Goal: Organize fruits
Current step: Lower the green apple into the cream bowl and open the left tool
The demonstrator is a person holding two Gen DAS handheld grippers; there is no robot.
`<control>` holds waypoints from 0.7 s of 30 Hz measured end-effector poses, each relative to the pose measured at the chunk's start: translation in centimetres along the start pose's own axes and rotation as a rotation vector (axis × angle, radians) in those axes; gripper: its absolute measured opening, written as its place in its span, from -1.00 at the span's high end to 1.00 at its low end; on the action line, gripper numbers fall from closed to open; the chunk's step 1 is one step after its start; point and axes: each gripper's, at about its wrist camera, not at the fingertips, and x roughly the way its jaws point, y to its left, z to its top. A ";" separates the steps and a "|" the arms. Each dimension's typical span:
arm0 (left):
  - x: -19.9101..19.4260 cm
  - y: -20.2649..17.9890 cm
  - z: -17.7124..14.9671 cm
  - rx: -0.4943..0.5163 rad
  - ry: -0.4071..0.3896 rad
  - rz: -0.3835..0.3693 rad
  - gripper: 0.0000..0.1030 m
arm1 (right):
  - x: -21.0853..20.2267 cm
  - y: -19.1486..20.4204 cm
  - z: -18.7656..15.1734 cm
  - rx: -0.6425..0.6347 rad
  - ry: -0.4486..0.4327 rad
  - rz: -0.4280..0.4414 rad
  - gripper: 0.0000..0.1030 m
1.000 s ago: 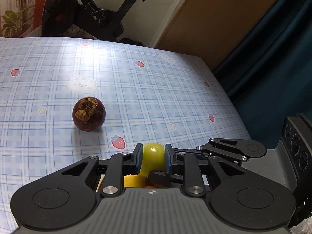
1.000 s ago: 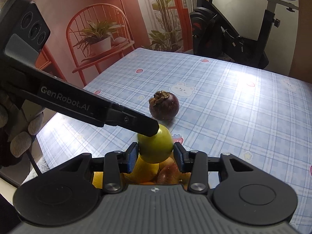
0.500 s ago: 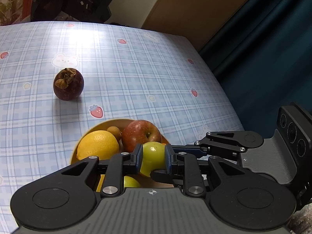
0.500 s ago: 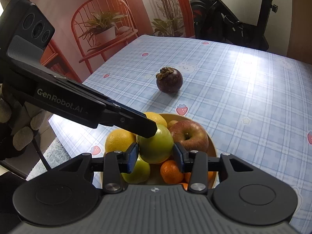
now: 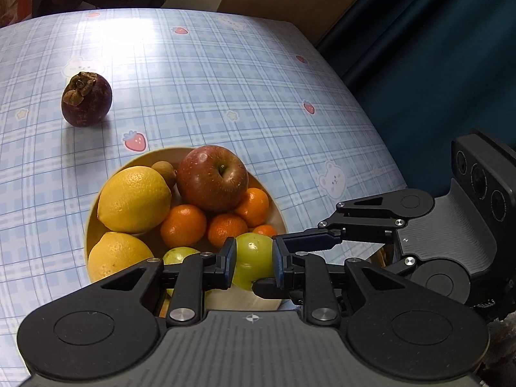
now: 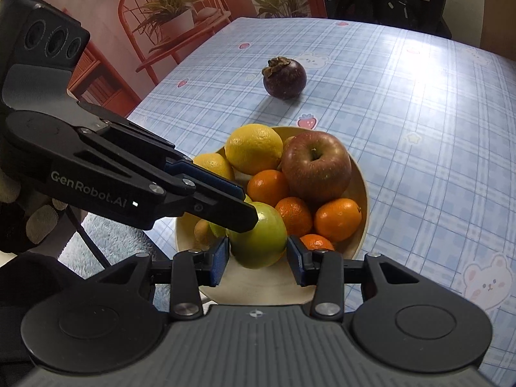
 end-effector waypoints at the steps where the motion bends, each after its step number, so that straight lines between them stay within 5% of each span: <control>1: 0.2 0.1 0.1 0.000 0.005 0.001 0.51 | 0.2 -0.1 0.0 0.003 0.004 0.000 0.18; 21: 0.3 0.5 0.4 -0.024 0.007 0.012 0.51 | 1.3 0.0 0.3 0.019 0.039 -0.001 0.18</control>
